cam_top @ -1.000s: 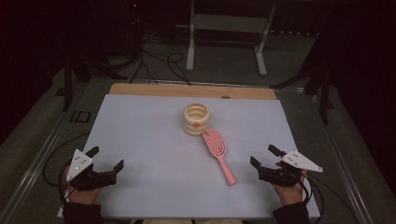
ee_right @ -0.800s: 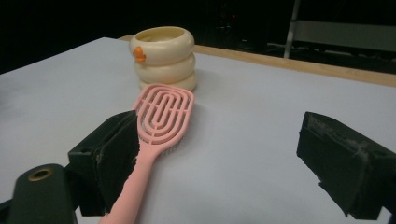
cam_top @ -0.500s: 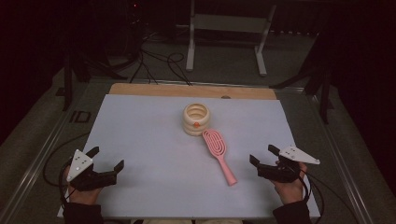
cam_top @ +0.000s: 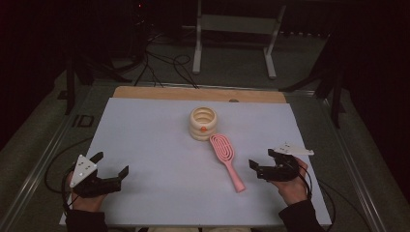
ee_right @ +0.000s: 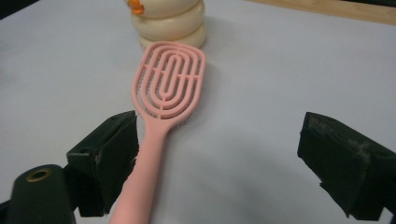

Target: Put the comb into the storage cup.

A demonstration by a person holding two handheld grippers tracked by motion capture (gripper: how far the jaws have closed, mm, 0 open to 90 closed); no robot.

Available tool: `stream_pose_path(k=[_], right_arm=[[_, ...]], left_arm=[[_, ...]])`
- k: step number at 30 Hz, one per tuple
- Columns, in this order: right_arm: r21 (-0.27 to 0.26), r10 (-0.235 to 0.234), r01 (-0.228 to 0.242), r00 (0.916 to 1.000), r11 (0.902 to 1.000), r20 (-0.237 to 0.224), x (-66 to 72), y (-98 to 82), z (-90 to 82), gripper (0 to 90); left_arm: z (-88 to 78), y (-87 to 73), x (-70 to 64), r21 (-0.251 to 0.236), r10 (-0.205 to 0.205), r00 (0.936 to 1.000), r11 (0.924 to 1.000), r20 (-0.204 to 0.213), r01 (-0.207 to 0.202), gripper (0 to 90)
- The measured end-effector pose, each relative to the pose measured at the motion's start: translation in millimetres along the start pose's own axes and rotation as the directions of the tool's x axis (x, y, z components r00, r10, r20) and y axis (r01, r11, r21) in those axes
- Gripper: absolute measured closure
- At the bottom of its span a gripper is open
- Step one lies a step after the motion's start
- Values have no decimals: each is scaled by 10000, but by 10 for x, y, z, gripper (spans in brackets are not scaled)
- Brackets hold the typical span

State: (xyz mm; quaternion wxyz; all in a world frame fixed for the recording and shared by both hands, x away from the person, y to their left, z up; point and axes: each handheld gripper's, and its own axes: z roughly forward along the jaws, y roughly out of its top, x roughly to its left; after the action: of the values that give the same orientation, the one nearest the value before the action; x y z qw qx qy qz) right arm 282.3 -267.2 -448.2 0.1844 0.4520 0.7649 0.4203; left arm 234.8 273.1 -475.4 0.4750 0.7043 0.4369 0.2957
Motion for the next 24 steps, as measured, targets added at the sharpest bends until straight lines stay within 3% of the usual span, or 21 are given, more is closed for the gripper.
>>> stream_pose_path(k=[1,6,7,9,11,17,19,20,21,24], right_arm=[[360,-67,71,9999,9993,-118,46,59,53,124],[960,-124,153,9994,9953,-311,109,137,161,124],[1309,-36,89,9992,9914,-406,132,171,225,125],[1382,-14,75,9990,9904,-440,137,178,243,126],[2107,198,-77,9983,9775,-553,174,217,378,137],[2593,510,-290,9956,9654,-785,214,237,506,145],[3102,563,-272,9948,9503,-854,248,239,634,153],[3102,563,-272,9948,9503,-854,248,239,634,153],[3341,648,-309,9938,9420,-908,265,238,688,162],[3535,759,-387,9928,9347,-921,274,239,737,175]], left_arm=[[0,-2,0,-6,-14,10000,10000,3,14,3],[7,-4,-4,-18,-40,10000,10000,10,40,3],[8,-5,-5,-22,-46,10000,10000,12,47,3],[10,-7,-4,-8,-39,10000,10000,14,39,3],[10,-11,2,11,-45,10000,10000,15,45,3],[8,-14,9,13,-59,10000,10000,-5,59,3],[8,-14,8,20,-52,10000,10000,5,52,3],[8,-14,8,20,-52,10000,10000,5,52,3],[10,-13,6,16,-53,10000,10000,17,53,3],[11,-14,6,21,-50,10000,10000,13,50,3]])
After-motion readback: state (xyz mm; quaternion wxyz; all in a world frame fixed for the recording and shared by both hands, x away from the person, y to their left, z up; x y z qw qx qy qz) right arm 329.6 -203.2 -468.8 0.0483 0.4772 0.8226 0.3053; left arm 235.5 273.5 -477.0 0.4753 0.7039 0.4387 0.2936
